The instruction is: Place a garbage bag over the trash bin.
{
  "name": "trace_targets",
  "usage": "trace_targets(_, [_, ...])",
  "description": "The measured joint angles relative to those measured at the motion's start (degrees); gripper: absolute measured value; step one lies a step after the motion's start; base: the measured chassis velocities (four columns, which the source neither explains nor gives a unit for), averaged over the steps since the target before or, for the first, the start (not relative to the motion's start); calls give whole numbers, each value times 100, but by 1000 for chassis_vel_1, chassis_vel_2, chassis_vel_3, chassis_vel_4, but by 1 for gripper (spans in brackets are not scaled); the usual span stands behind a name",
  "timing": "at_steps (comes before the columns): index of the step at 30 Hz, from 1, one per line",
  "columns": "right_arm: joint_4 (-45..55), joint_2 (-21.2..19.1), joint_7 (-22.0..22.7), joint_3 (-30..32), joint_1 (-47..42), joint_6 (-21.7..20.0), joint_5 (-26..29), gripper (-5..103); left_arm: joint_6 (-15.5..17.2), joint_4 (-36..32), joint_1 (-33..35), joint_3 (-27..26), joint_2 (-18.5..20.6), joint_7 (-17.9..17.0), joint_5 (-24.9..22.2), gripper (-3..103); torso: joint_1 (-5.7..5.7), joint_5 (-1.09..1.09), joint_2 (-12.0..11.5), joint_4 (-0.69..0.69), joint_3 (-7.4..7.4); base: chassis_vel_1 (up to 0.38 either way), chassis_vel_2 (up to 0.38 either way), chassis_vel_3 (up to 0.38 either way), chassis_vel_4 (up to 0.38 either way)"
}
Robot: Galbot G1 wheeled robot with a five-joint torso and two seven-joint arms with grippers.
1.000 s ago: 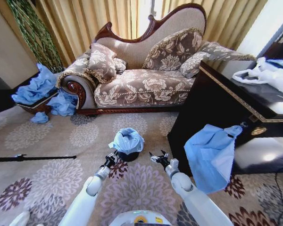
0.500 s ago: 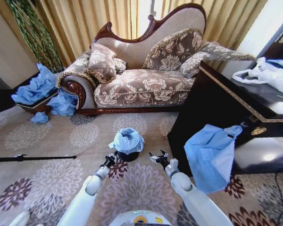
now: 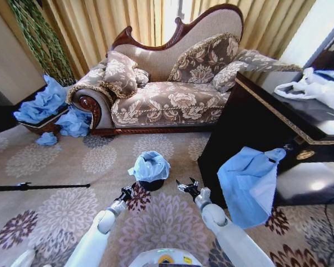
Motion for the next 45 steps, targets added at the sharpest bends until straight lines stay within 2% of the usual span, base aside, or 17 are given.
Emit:
trace_targets(5, [4, 35, 1, -2, -2, -1, -12, 100, 16, -346, 187, 5, 57, -122, -1, 0, 0, 1, 0, 2, 0, 0, 0, 0, 0])
trace_targets(8, [-5, 44, -1, -1, -12, -1, -28, 100, 8, -378, 208, 3, 56, -200, 20, 11, 0, 0, 0, 1, 0, 0, 0, 0, 0])
trace_targets(9, [-4, 46, -1, 0, -18, -5, -31, 100, -16, -375, 205, 1, 52, -258, 30, 11, 0, 0, 0, 1, 0, 0, 0, 0, 0])
trace_targets(10, [-5, 45, -3, 2, -26, -8, -40, 100, -31, -371, 198, 1, 47, -314, 39, 22, 0, 0, 0, 1, 0, 0, 0, 0, 0])
trace_targets(12, [-5, 41, -9, 8, -32, -10, -49, 100, -32, -375, 195, 1, 41, -336, 50, 22, 0, 0, 0, 1, 0, 0, 0, 0, 0])
trace_targets(16, [-2, 21, -17, 25, -41, -15, -56, 100, -22, -468, 245, -4, 44, -348, 127, 38, 0, 0, 0, 0, 0, 0, 0, 0, 0])
trace_targets(18, [-4, 18, -19, 39, -39, -16, -57, 100, -20, -473, 291, -9, 51, -356, 145, 49, 0, 0, 0, 2, 0, 0, 0, 0, 0])
trace_targets(19, [-4, 18, -19, 39, -39, -16, -57, 100, -20, -473, 291, -9, 51, -356, 145, 49, 0, 0, 0, 2, 0, 0, 0, 0, 0])
trace_targets(21, [-24, 32, -22, 41, -35, -16, -67, 100, -35, -410, 241, 2, 37, -360, 154, 60, 0, 0, 0, 2, 0, 0, 0, 0, 0])
trace_targets(23, [-32, 42, -23, 41, -35, -16, -74, 100, -37, -380, 200, 20, 27, -360, 156, 60, 0, 0, 0, 1, 0, 0, 0, 0, 0])
trace_targets(26, [-45, 49, -26, 41, -48, -16, -90, 100, -49, -280, 71, 92, -11, -361, 156, 76, 0, 0, 0, 0, 0, 0, 0, 0, 0])
trace_targets(27, [-45, 49, -26, 41, -48, -16, -90, 100, -49, -280, 71, 92, -11, -361, 156, 76, 0, 0, 0, 0, 0, 0, 0, 0, 0])
trace_targets(29, [-62, 44, -29, 42, -49, -11, -100, 100, -60, -201, -8, 139, -62, -366, 152, 87, 0, 0, 0, 0, 0, 0, 0, 0, 0])
trace_targets(30, [-62, 44, -29, 42, -49, -11, -100, 100, -60, -201, -8, 139, -62, -366, 152, 87, 0, 0, 0, 0, 0, 0, 0, 0, 0])
trace_targets(33, [-64, 35, -29, 50, -45, -7, -101, 100, -60, -94, -77, 184, -116, -370, 153, 99, 0, 0, 0, 0, 0, 0, 0, 0, 0])
trace_targets(38, [-78, 36, -32, 65, -54, 1, -112, 100, -60, -1, -137, 196, -135, -374, 157, 101, 0, 0, 0, 1, 0, 0, 0, 0, 0])
trace_targets(45, [-90, 39, -40, 68, -70, 7, -130, 100, -75, 116, -226, 219, -183, -393, 159, 86, 0, 0, 0, 0, 0, 0, 0, 0, 0])
